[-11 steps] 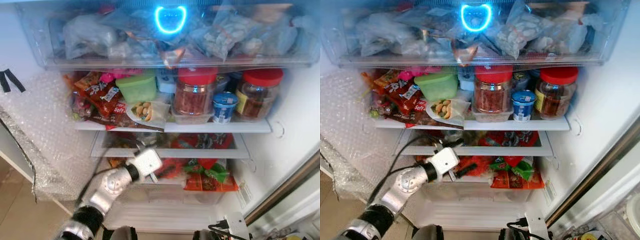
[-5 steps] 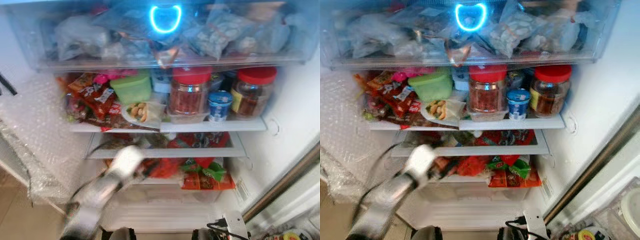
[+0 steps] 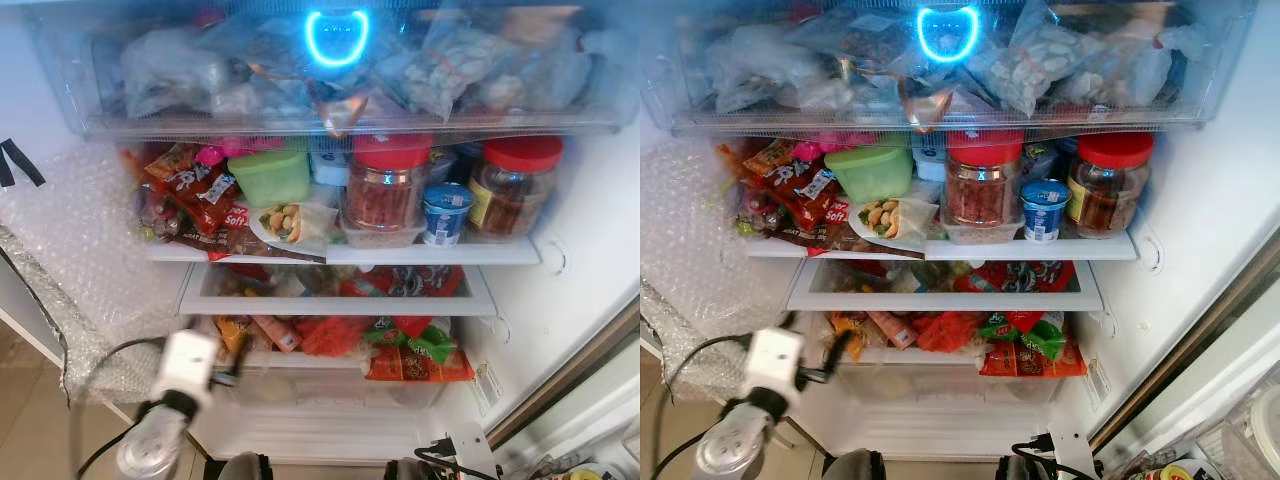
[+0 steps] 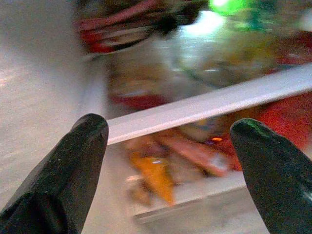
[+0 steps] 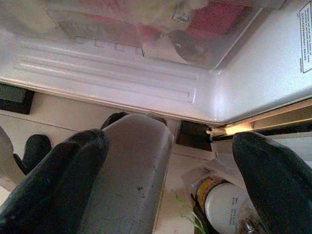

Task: Restocking fridge

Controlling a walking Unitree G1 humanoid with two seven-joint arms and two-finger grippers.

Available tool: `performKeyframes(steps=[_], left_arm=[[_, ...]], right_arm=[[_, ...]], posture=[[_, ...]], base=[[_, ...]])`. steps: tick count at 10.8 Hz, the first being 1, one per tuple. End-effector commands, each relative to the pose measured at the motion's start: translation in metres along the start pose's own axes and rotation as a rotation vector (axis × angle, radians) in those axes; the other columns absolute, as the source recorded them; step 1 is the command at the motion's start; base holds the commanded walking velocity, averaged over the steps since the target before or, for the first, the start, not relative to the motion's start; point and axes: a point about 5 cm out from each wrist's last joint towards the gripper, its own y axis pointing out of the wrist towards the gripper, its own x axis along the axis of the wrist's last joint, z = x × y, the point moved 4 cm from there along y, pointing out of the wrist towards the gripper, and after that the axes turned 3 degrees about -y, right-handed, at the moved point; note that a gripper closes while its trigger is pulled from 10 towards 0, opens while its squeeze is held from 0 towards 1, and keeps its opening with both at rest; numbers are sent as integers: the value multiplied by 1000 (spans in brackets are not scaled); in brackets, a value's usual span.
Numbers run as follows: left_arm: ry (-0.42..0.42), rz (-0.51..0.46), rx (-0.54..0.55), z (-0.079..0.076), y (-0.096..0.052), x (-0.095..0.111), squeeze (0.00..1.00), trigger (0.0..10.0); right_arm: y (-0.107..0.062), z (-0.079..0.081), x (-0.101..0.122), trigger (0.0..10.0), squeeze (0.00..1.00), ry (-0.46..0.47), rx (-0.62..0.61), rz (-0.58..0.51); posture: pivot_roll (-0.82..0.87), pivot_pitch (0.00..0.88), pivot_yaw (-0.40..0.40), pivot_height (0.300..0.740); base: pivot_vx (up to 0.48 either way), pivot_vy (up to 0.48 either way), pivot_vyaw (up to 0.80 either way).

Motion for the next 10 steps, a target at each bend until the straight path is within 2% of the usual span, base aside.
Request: performKeyframes(steps=[1,2,4,10], left_arm=[[-5,14,71,10,0,-5,0,10000],[-6,18,74,10,3,-4,0,10000],[-16,27,92,5,1,-7,0,10000],[12,31,36,3,2,-9,0,10000]], right_arm=[[-8,1,-35,10000,0,-25,12,129],[-8,1,-36,10000,0,-37,16,135],[-9,-4,-37,10000,0,-35,-13,130],[-9,0,-41,10000,0,-6,-11,135]], posture=[[-30,0,-13,636],[-22,0,-28,636],[-31,0,-30,636],[-45,0,5,636]], base=[[0,0,0],[0,0,0],[-336,0,0],[-321,0,0]])
